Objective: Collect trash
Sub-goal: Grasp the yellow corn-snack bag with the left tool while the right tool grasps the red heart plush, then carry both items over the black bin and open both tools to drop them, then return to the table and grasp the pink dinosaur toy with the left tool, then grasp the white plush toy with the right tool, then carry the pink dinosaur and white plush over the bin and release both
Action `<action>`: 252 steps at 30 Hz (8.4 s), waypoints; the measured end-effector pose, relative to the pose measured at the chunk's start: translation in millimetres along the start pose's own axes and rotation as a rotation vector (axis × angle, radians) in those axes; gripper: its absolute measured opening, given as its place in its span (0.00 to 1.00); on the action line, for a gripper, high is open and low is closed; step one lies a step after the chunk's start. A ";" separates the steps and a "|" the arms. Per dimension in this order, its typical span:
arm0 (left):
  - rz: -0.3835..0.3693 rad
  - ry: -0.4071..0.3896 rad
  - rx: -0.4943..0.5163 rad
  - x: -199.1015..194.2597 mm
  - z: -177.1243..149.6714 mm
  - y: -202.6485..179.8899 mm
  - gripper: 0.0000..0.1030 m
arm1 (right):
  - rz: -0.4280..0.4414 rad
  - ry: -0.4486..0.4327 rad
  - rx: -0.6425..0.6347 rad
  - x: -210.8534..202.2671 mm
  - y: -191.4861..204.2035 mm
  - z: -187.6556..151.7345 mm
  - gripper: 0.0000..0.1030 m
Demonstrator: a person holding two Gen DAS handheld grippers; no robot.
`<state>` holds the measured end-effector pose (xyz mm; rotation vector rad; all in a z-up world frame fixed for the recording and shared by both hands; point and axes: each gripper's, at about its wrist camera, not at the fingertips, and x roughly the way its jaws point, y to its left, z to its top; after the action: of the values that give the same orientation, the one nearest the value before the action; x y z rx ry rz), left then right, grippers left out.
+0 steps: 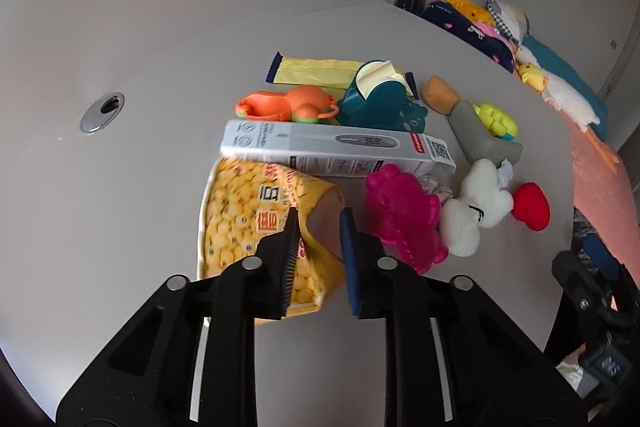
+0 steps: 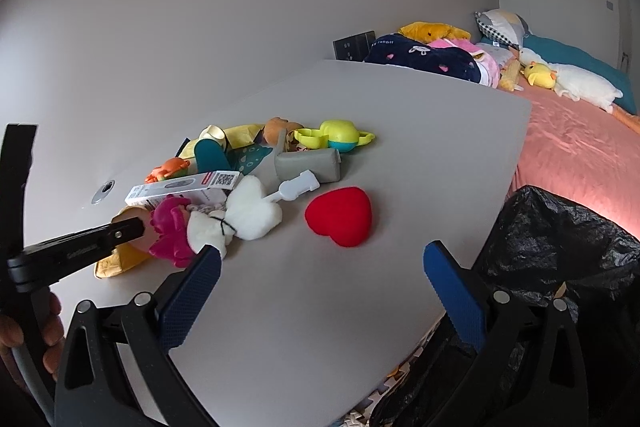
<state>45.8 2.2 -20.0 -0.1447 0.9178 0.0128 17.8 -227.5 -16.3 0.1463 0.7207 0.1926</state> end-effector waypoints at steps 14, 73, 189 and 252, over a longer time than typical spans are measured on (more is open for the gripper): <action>-0.023 -0.111 0.038 -25.9 7.1 6.1 0.13 | -0.054 0.071 -0.067 44.1 -4.4 21.5 0.90; -0.367 -0.030 0.519 -46.1 -82.4 -281.7 0.14 | -0.410 -0.061 0.236 -162.0 -199.8 -40.6 0.48; 0.003 -0.116 0.057 1.3 20.7 -2.3 0.39 | 0.056 0.150 0.135 34.9 41.1 19.8 0.26; -0.351 -0.024 0.528 -30.8 -86.9 -300.5 0.39 | -0.288 -0.078 0.486 -170.8 -226.6 -56.9 0.28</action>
<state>-19.8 -305.1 -11.7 0.1869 0.8349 -0.5483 -117.5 -482.4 5.8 0.5066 0.6923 -0.2661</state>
